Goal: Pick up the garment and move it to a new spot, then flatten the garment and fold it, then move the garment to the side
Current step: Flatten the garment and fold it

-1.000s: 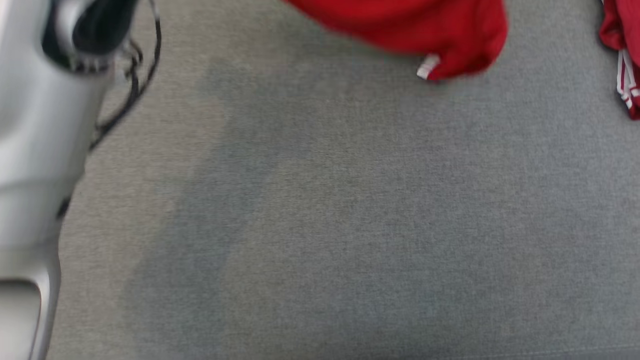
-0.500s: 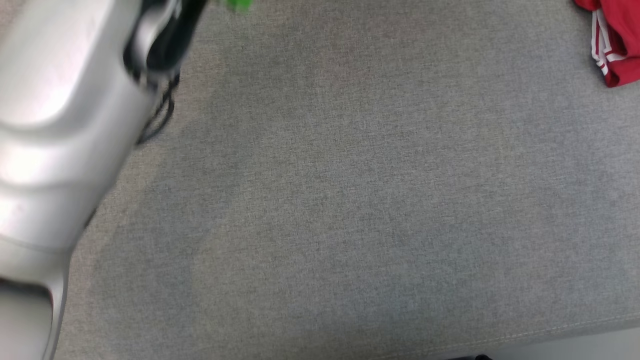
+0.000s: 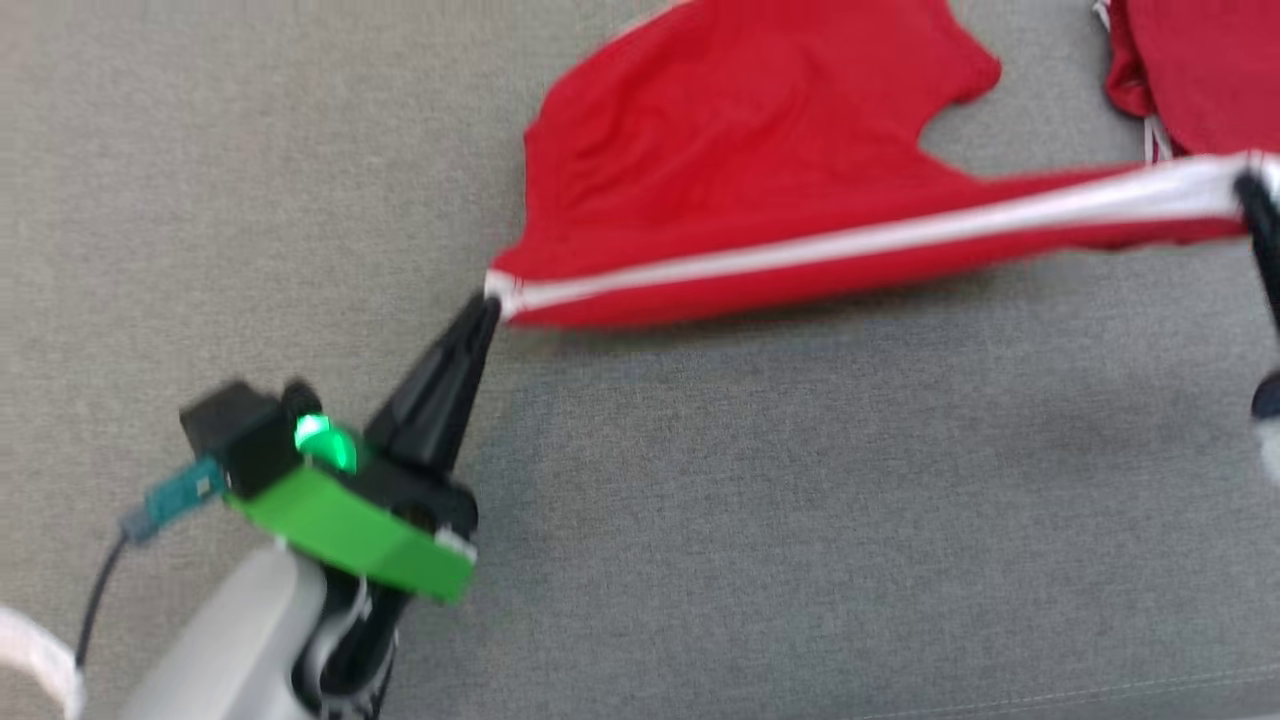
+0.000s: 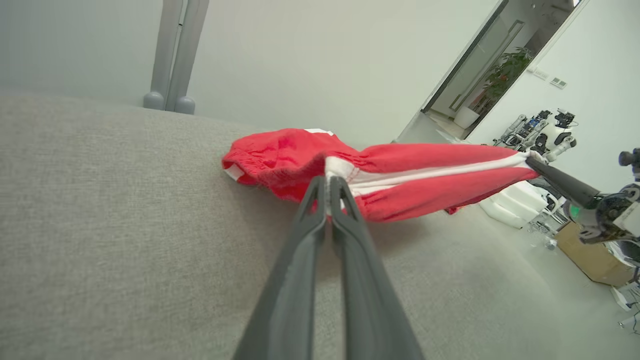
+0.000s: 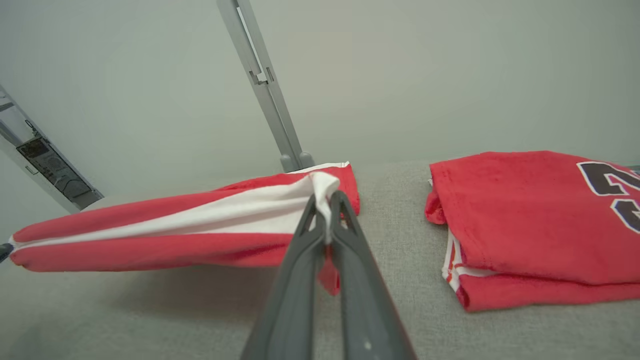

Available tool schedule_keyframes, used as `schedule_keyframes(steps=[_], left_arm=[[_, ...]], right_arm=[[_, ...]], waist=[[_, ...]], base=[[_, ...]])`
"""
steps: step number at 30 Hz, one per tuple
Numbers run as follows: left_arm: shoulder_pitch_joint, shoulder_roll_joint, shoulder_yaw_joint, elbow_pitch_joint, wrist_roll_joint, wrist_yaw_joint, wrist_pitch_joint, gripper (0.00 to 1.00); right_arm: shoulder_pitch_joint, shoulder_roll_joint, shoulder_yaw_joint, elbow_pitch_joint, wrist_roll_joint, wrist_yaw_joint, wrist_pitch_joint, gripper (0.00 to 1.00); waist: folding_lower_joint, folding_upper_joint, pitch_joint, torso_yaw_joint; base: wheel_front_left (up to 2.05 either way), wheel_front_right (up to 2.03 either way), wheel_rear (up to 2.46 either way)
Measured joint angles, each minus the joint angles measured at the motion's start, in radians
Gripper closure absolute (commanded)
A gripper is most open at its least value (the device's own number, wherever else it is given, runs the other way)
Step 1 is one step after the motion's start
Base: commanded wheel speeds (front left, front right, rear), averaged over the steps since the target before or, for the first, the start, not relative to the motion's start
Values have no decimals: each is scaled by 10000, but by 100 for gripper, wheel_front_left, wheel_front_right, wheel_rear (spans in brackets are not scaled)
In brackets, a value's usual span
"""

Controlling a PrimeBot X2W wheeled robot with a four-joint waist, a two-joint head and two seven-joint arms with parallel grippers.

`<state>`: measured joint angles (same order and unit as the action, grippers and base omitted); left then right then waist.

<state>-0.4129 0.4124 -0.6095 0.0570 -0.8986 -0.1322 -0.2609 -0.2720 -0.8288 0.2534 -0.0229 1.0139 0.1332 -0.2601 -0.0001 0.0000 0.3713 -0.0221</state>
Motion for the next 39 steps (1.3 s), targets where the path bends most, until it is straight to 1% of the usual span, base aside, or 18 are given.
schedule_keyframes(steps=[3, 4, 7, 10, 12, 15, 19, 23, 29, 36, 39], left_arm=[[1343, -38, 244, -535, 370, 15, 0, 100], [1733, -38, 286, -708, 433, 88, -2, 100], [2534, -6, 495, -1204, 591, 196, 0, 100], [2951, 128, 550, -1641, 771, 334, 0, 100], [3010, 151, 525, -1866, 765, 418, 82, 100], [2875, 46, 447, -1996, 416, 460, 562, 100], [1952, -420, 359, -1906, 98, 642, 1267, 100], [941, -796, 359, -1436, -230, 876, 1975, 100], [-504, -1131, 616, -422, -522, 1016, 2629, 100], [-1894, -1519, 727, 579, -913, 859, 3089, 100], [-2442, -1613, 644, 1026, -940, 692, 3327, 100]], right_arm=[[1782, 692, -859, -715, -351, -2, -2, 100], [2312, 865, -1097, -963, -454, -2, -2, 100], [3359, 1202, -1672, -1687, -677, -2, 105, 100], [3887, 1452, -2219, -2272, -897, -2, 443, 100], [3953, 1538, -2495, -2495, -1062, -4, 750, 100], [3827, 1634, -2713, -2610, -1444, -6, 1275, 100], [2860, 1824, -2608, -2293, -1701, -15, 1845, 100], [1563, 1850, -2290, -1570, -1768, -15, 2322, 100], [-763, 1515, -1484, -263, -1689, -15, 2865, 100], [-3143, 1214, -259, 1266, -1616, -15, 3273, 100], [-3969, 1143, 138, 1799, -1498, -15, 3331, 100]], waist=[[0, 0, -387, 44], [0, 0, -508, 60], [0, 0, -777, 121], [0, 0, -888, 236], [0, 0, -893, 331], [0, 0, -851, 486], [0, 0, -643, 657], [0, 0, -322, 817], [0, 0, 272, 1019], [0, 0, 968, 1231], [0, 0, 1263, 1317]], base=[[0, 0, 0], [0, 0, 0], [0, 0, 0], [0, 0, 0], [0, 0, 0], [0, 0, 0], [0, 0, 0], [0, 0, 0], [0, 0, 0], [0, 0, 0], [0, 0, 0]])
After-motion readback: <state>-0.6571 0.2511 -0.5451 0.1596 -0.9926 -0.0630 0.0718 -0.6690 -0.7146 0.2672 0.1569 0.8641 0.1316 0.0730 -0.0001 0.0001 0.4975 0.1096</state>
